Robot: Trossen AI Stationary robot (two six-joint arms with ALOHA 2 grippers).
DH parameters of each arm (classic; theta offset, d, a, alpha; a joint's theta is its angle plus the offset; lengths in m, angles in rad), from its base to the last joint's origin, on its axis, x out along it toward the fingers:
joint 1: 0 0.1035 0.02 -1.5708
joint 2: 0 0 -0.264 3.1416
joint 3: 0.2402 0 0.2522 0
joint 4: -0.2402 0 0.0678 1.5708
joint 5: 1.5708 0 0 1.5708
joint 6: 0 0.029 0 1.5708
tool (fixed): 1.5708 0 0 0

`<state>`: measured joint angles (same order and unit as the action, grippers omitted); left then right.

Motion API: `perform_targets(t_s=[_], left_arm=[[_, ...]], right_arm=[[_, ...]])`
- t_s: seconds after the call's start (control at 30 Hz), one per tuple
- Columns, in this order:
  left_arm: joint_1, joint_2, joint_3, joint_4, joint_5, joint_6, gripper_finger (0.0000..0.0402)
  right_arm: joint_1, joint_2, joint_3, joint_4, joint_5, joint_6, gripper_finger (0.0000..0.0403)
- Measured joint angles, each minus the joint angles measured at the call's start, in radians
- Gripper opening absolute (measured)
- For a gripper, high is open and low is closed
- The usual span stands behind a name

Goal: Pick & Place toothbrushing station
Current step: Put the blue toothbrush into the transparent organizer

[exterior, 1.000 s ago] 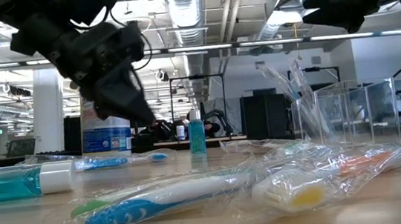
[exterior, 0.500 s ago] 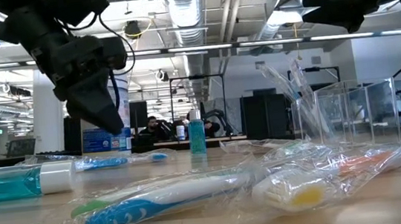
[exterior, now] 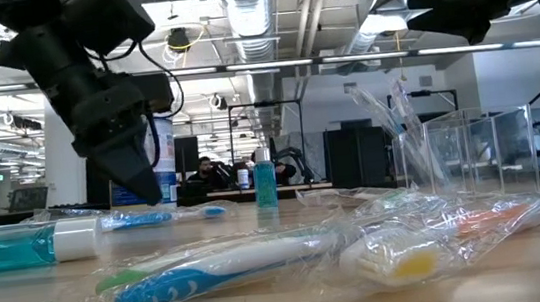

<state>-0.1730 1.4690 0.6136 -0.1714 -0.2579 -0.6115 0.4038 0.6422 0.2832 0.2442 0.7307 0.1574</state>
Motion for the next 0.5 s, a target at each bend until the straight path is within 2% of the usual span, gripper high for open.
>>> perform_targets(t_s=[0.5], left_arm=[[0.000,0.064,0.000,-0.004,0.000,-0.027,0.0120]], right_arm=[[0.000,0.000,0.000,0.000,0.000,0.000,0.0218]])
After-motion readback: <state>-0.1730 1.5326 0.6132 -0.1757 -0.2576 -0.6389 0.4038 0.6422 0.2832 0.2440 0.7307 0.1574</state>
